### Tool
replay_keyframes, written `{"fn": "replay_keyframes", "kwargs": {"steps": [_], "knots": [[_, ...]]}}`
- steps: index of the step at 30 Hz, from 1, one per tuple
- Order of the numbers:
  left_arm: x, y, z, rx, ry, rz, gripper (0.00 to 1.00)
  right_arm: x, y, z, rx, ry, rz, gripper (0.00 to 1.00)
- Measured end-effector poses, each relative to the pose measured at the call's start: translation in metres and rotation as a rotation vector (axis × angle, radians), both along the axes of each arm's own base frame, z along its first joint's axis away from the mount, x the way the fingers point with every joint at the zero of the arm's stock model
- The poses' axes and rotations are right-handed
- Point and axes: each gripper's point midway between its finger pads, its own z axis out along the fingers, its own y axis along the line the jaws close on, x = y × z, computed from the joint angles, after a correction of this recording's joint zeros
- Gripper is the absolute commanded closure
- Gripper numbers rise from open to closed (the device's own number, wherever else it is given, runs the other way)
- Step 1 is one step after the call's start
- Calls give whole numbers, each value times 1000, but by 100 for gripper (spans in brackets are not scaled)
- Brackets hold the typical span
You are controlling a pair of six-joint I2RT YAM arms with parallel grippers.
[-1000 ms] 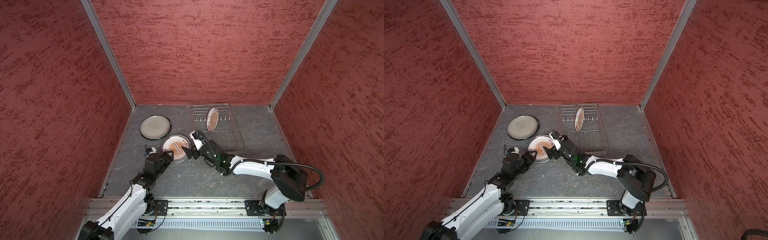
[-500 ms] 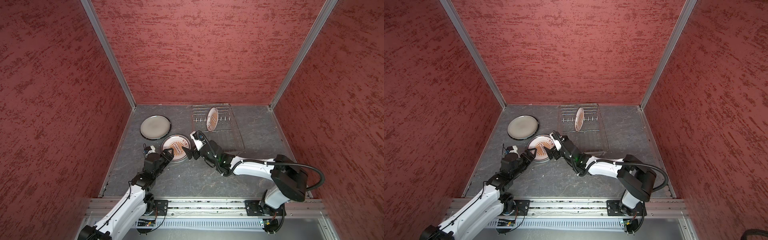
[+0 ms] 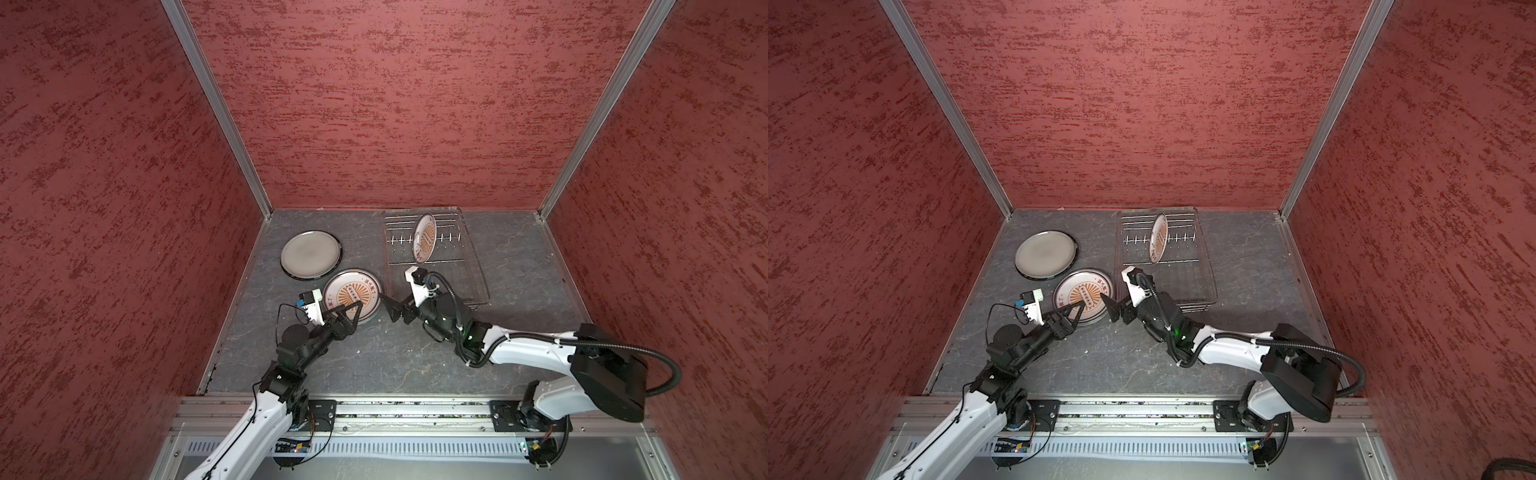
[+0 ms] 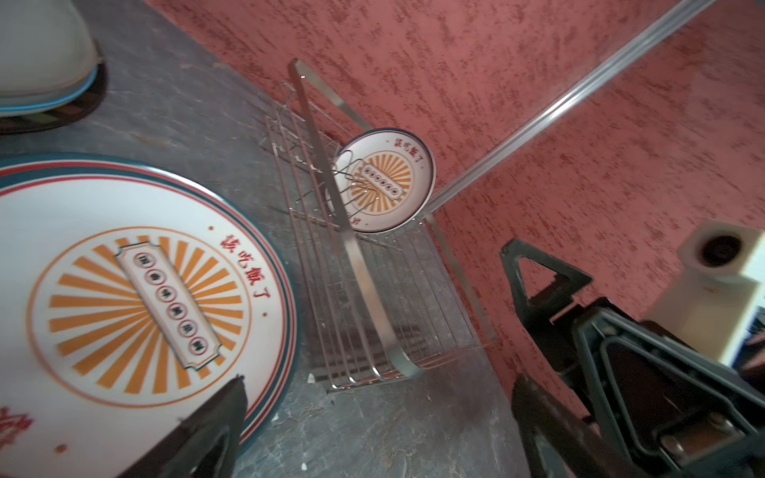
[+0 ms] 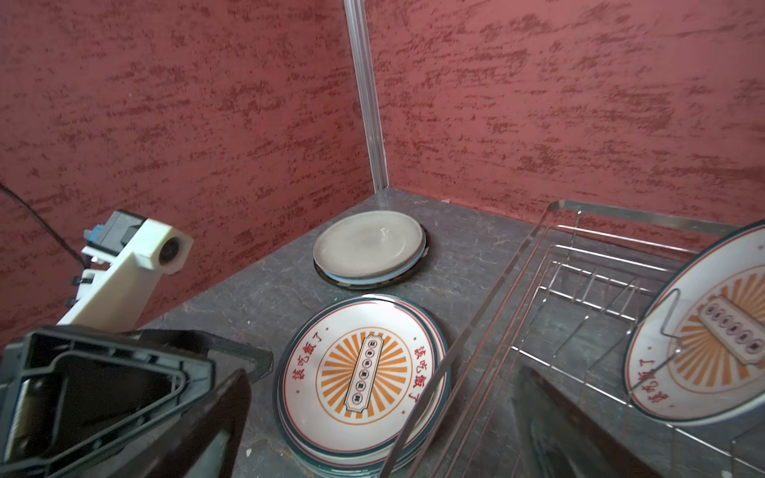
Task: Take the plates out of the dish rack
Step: 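Open the right gripper and move it back to the rack, then close the right gripper on the rim of the last sunburst-printed plate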
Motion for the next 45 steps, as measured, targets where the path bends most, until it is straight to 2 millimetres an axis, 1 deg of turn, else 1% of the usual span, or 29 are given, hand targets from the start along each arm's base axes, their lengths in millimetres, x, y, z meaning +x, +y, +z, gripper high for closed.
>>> {"fn": "replay_keyframes", "kwargs": {"steps": [3,6,11,13,17,19,21,23,26,30,32,33,35,38,40,43,45], "knots": [[-5,-8,9,1,-48,-41,1,9,-11,11,45,-11,-41,1],[-8,-15,12,5,-68,-75,1,22,-24,14,74,-3,-113,1],[-8,-24,4,35,-59,-106,1,51,-56,16,93,4,-272,1],[-7,-26,3,43,-63,-115,1,69,-70,23,107,12,-331,1],[-7,-35,0,67,-58,-154,1,120,-105,41,155,54,-463,1],[-7,-41,1,82,-57,-176,1,143,-117,45,176,80,-510,1],[-7,-46,2,89,-66,-194,1,163,-128,38,169,120,-552,3],[-8,-49,1,98,-68,-208,0,176,-131,27,150,161,-576,6],[-9,-53,-4,115,-60,-220,1,195,-123,6,93,230,-602,10],[-6,-55,-3,128,-62,-216,1,219,-116,-16,32,306,-657,23],[-5,-56,-1,133,-67,-217,1,225,-114,-28,9,337,-675,28],[-5,-57,0,133,-69,-217,1,227,-114,-34,-4,352,-684,34],[-5,-57,0,135,-71,-219,1,227,-116,-45,-22,376,-704,42],[-5,-57,-1,138,-71,-214,0,227,-121,-57,-49,408,-732,45],[-4,-56,-1,142,-72,-205,1,227,-123,-59,-61,413,-751,48],[-3,-55,-2,145,-71,-197,1,230,-128,-56,-67,412,-788,57],[-3,-54,-3,148,-68,-193,1,232,-130,-54,-66,408,-807,60]]}}
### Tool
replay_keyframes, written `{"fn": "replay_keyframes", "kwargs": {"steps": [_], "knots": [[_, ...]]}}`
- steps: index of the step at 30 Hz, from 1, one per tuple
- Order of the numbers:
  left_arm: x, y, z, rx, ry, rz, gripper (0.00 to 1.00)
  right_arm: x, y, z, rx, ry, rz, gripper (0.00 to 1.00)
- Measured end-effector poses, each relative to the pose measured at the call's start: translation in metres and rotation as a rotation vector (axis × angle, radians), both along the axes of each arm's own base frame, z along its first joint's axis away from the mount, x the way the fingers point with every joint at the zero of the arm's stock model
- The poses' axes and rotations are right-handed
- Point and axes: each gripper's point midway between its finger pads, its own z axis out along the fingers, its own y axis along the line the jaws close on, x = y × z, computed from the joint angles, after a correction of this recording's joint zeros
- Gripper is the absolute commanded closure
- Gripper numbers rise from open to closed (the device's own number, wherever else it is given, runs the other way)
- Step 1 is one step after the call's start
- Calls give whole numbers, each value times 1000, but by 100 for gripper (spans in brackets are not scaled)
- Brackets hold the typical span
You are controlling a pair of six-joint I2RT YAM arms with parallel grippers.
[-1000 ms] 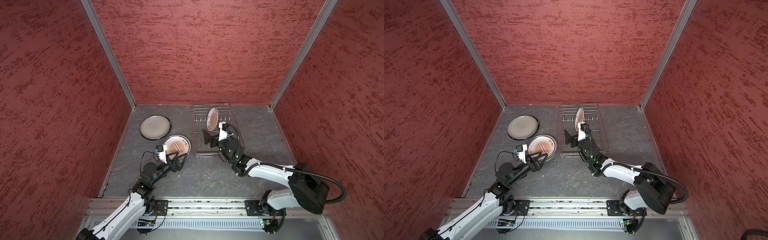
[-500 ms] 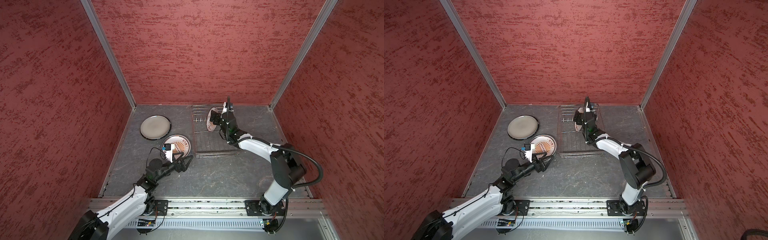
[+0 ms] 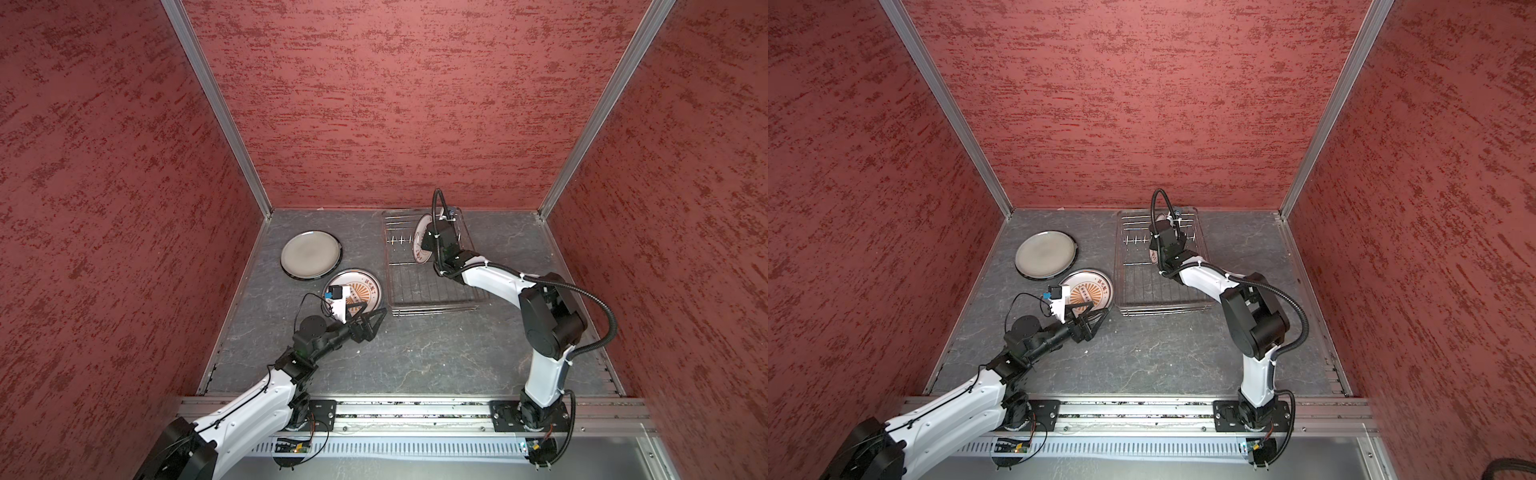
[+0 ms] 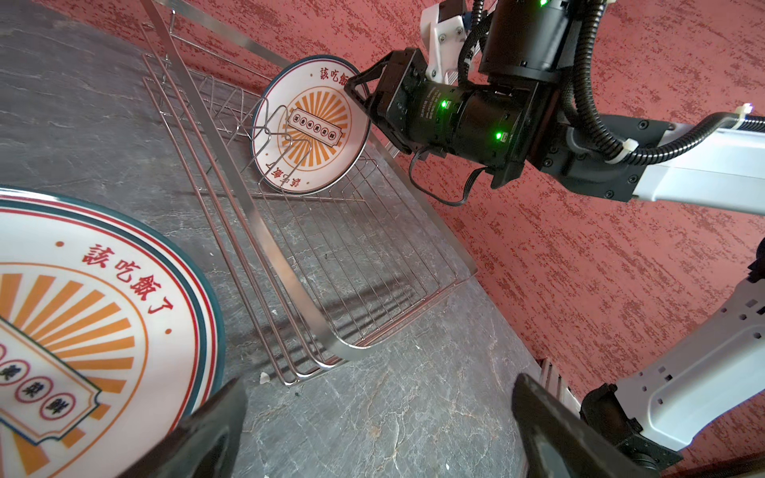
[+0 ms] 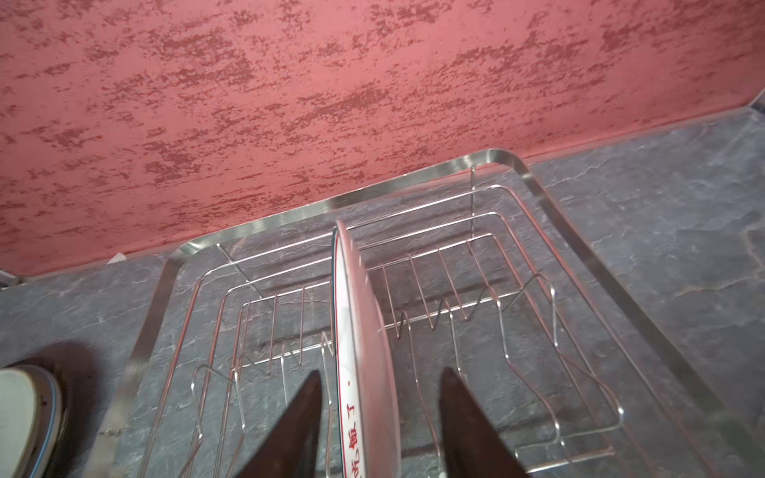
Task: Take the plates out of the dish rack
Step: 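Close the right gripper on the rim of the last sunburst-printed plate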
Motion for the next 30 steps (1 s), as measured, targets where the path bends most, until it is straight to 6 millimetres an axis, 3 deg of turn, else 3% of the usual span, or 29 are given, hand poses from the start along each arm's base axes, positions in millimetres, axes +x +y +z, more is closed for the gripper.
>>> {"fn": "replay_keyframes", "kwargs": {"steps": [9,14,30], "knots": [[2,2,0,3,0,16,1,5,0,-8,-55,11,-60,71],[3,3,-1,5,2,23,1,13,9,-4,-118,3,-105,80],[4,6,2,4,-5,42,1,4,7,-13,-193,21,-111,93]]}}
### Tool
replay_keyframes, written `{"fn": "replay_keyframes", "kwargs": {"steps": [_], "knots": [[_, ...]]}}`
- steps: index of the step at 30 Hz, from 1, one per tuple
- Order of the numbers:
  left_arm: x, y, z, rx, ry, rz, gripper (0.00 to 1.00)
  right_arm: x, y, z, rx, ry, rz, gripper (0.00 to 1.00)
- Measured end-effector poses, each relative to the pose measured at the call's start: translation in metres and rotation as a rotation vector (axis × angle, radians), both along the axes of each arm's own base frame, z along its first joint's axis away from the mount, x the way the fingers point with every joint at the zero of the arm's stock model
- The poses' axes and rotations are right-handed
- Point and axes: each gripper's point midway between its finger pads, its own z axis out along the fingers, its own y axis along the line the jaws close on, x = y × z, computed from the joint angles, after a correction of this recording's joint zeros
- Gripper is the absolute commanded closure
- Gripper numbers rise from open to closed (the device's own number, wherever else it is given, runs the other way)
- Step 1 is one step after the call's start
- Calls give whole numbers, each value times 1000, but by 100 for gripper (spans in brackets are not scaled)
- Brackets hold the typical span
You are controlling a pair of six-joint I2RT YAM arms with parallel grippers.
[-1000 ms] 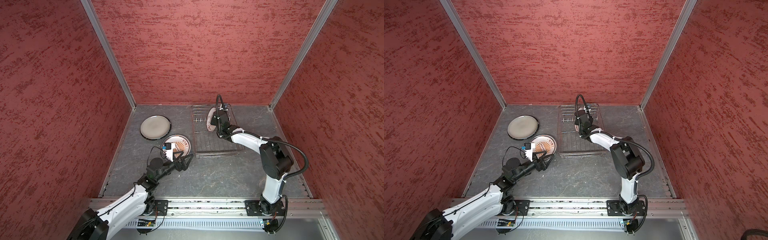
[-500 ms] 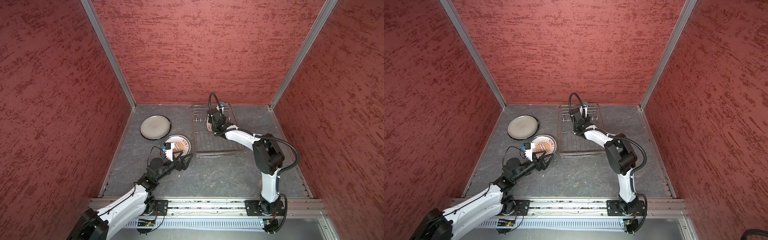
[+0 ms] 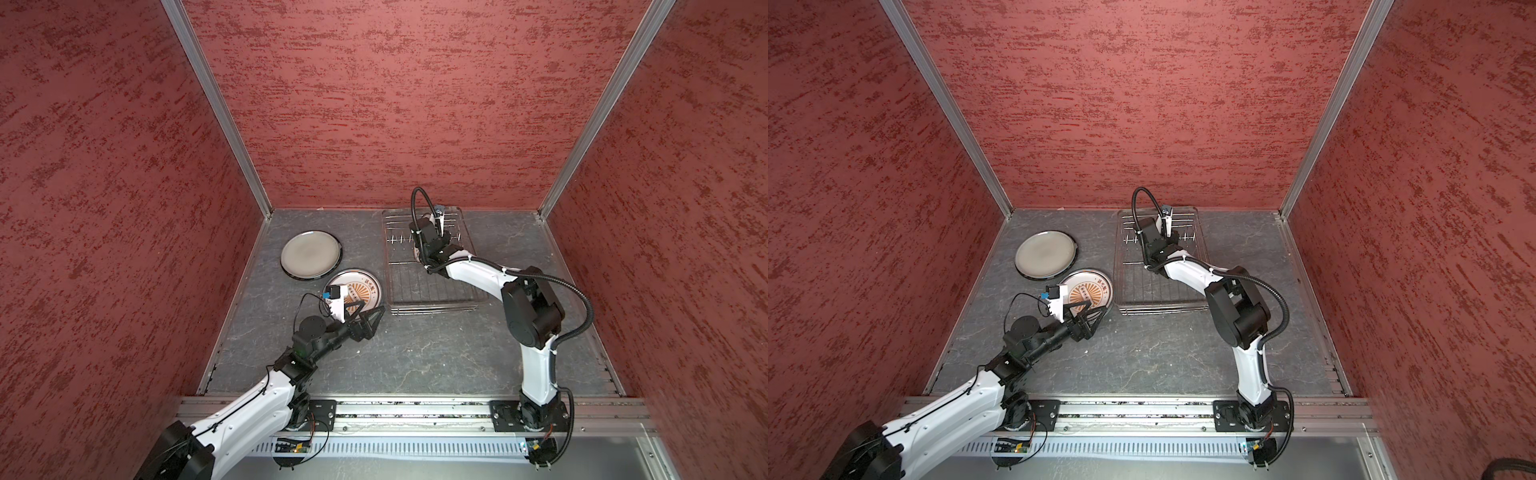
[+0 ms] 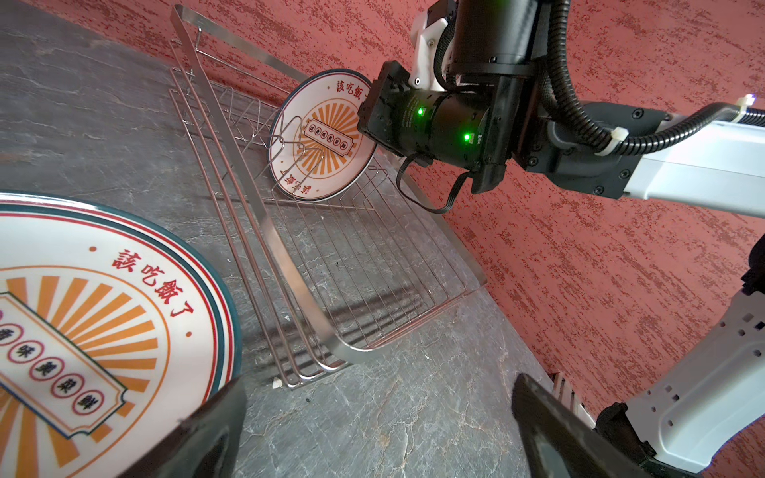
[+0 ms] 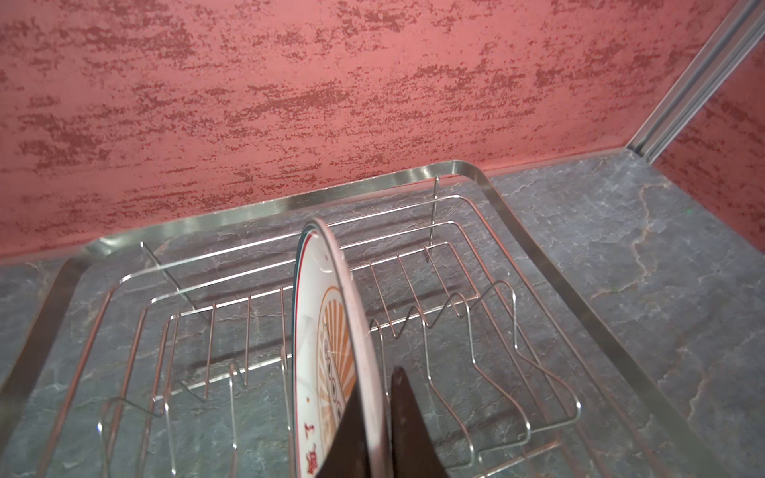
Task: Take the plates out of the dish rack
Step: 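Close the right gripper on the rim of the last sunburst-printed plate, then lift the sunburst-printed plate up out of the rack with the right gripper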
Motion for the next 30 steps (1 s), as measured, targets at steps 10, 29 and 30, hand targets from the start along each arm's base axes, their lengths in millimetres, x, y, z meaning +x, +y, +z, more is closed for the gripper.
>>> {"fn": "replay_keyframes", "kwargs": {"steps": [10,29,30], "knots": [[0,1,0,1,0,6,1,-13,0,27,-46,-76,7,94],[3,3,-3,10,10,28,1,-59,-30,85,-46,-244,5,100],[3,3,-3,10,10,27,1,-63,-33,87,-41,-253,6,100]]}}
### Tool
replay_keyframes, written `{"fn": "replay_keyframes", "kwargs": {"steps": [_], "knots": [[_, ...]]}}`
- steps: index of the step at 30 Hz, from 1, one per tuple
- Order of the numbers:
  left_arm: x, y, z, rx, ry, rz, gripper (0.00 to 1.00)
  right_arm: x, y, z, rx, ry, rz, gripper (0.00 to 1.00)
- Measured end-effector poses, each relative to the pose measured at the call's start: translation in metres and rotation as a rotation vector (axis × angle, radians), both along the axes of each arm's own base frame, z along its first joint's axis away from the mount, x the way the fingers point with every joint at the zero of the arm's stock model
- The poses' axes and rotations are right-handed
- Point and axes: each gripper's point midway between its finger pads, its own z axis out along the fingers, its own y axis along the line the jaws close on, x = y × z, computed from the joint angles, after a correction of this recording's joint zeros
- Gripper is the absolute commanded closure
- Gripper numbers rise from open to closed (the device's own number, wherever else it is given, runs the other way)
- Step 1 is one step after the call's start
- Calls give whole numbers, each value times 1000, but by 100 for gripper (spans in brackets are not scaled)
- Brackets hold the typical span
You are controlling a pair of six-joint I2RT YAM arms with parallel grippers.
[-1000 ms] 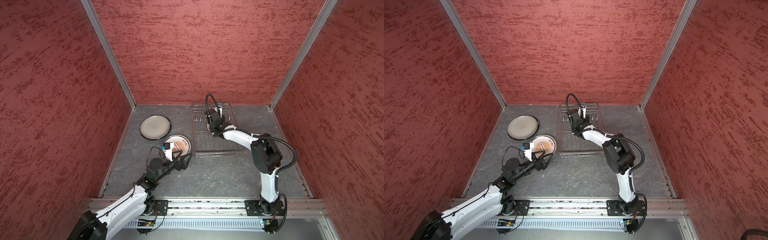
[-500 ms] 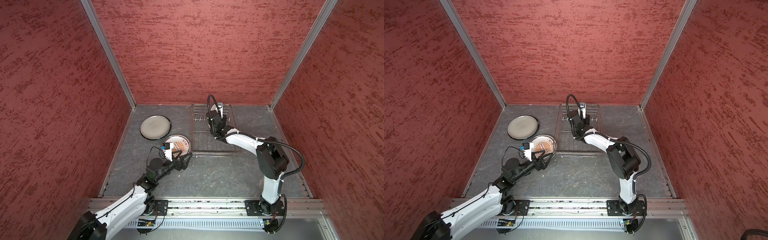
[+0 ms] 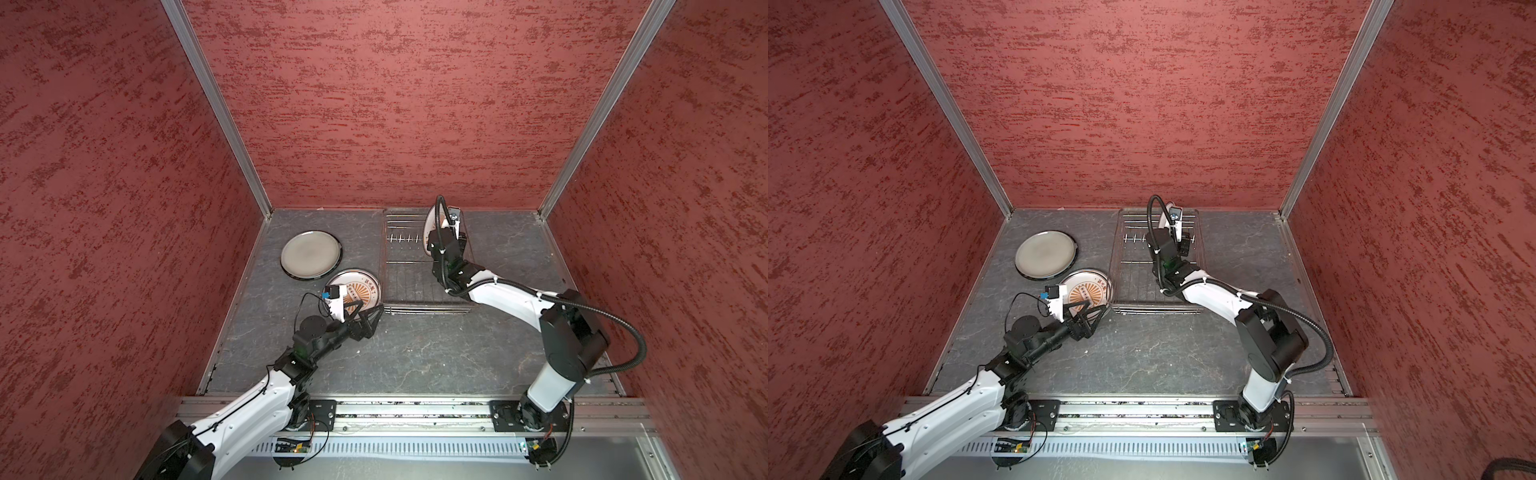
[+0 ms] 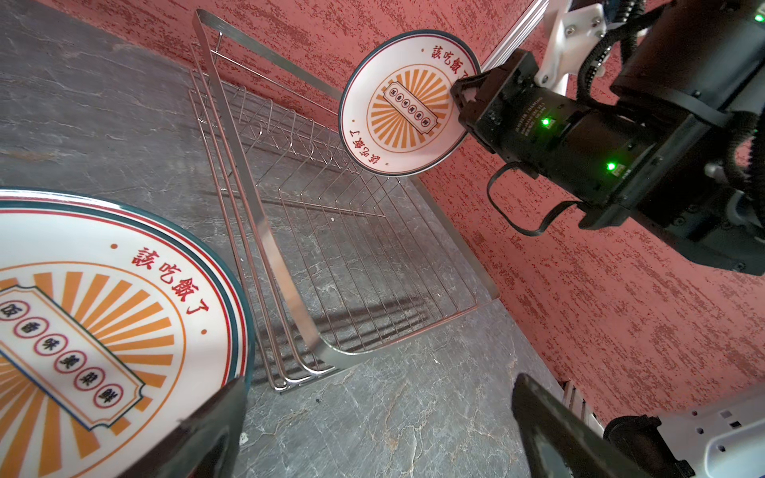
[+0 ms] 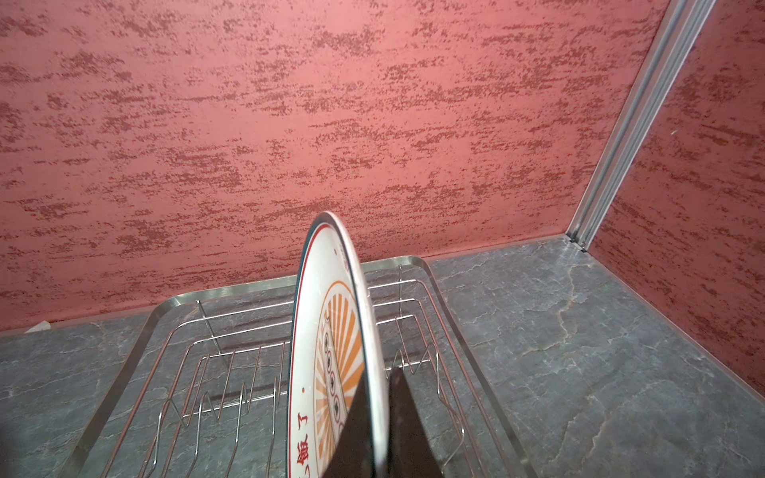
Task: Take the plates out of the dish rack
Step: 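Lift the sunburst-printed plate up out of the rack with the right gripper, then carry the upright plate toward the left gripper over the plate stack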
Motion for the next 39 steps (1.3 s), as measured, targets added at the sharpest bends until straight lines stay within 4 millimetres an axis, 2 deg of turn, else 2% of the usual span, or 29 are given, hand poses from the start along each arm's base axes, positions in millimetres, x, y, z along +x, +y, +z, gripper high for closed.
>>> {"fn": "replay_keyframes", "kwargs": {"steps": [9,16,23,30,39], "knots": [[-1,0,2,-3,-6,-2,1,-44,-21,18,128,-86,73,100],[-1,-1,4,-8,-13,-3,1,-84,-23,25,293,-165,240,100],[-4,-3,12,-28,-39,-23,1,-116,-3,34,406,-220,478,100],[-13,-11,24,-64,-75,-90,1,-140,18,27,465,-226,671,100],[-15,-13,26,-72,-83,-110,0,-163,66,21,487,-208,978,100]]}}
